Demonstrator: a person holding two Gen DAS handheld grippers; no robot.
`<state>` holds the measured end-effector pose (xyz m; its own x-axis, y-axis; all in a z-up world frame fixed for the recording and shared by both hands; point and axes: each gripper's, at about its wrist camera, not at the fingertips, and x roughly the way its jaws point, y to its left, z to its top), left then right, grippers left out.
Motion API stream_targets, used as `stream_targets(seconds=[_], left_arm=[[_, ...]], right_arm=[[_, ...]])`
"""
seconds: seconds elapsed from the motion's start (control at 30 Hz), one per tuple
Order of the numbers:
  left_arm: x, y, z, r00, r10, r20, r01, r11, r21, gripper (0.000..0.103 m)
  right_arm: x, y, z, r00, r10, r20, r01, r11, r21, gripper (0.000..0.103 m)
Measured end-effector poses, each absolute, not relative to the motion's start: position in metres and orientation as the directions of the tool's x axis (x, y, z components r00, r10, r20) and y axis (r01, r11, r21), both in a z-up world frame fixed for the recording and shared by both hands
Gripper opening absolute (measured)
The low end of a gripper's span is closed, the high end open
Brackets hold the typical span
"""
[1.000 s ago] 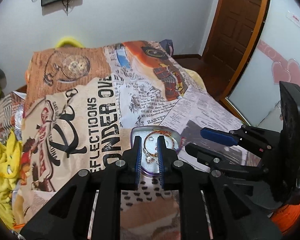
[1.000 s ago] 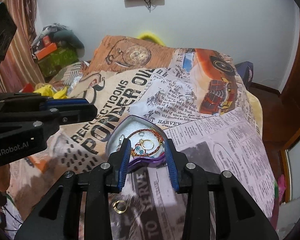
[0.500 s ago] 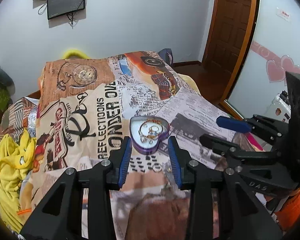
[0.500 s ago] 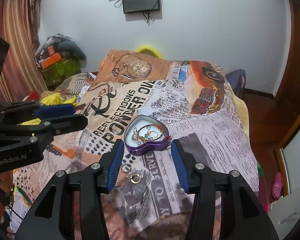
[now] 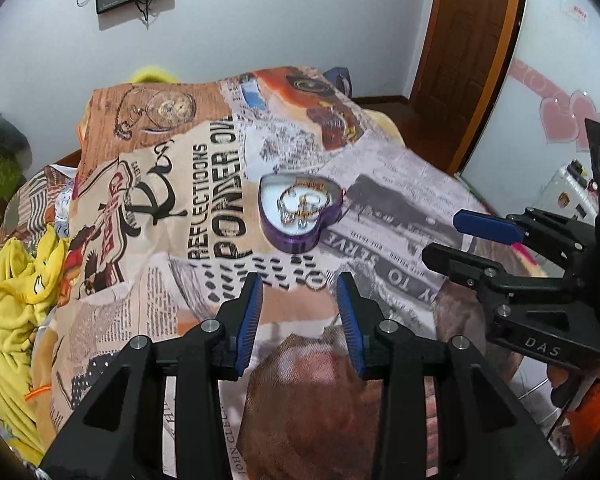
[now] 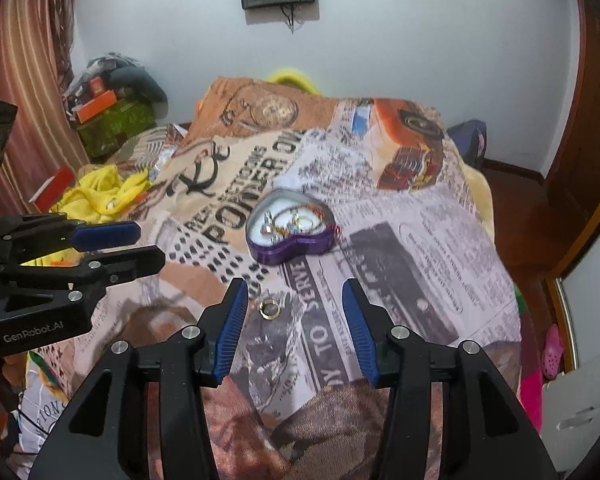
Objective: Organize jewelry
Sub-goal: 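Move both tools back to the last rings beside the tin, then grasp a gold ring with the right tool while the left tool grasps a silver ring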
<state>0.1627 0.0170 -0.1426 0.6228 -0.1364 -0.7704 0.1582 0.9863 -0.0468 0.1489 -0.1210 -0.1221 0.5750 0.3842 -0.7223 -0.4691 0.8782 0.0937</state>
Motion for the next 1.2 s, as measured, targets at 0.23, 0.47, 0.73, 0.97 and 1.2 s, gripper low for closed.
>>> stream_targets(seconds=[0.23, 0.47, 0.73, 0.97, 1.2], left_arm=[[0.169, 0.023, -0.171, 0.578, -0.141, -0.804, 0.131, 0.988, -0.079, 0.037], [0.178, 0.029, -0.19, 0.549, -0.143, -0.824, 0.115, 0.989, -0.095, 0.037], [0.185, 0.036, -0.196, 0.549, -0.114, -0.828, 0.104, 0.992, -0.068, 0.037], [0.186, 0.038, -0.199, 0.54, -0.126, -0.832, 0.107, 0.991, -0.081, 0.037], [0.187, 0.021, -0.201, 0.527, -0.151, -0.836, 0.154, 0.985, -0.081, 0.037]], right_arm=[[0.157, -0.115, -0.159, 0.511, 0.361, -0.78, -0.465, 0.88, 0.102, 0.045], [0.163, -0.096, -0.186, 0.442, 0.36, -0.821, -0.504, 0.857, 0.105, 0.045], [0.171, -0.083, -0.197, 0.431, 0.357, -0.829, -0.538, 0.839, 0.082, 0.043], [0.175, -0.073, -0.2, 0.435, 0.344, -0.832, -0.56, 0.827, 0.049, 0.019], [0.168, -0.07, -0.197, 0.443, 0.34, -0.83, -0.583, 0.812, 0.022, 0.017]])
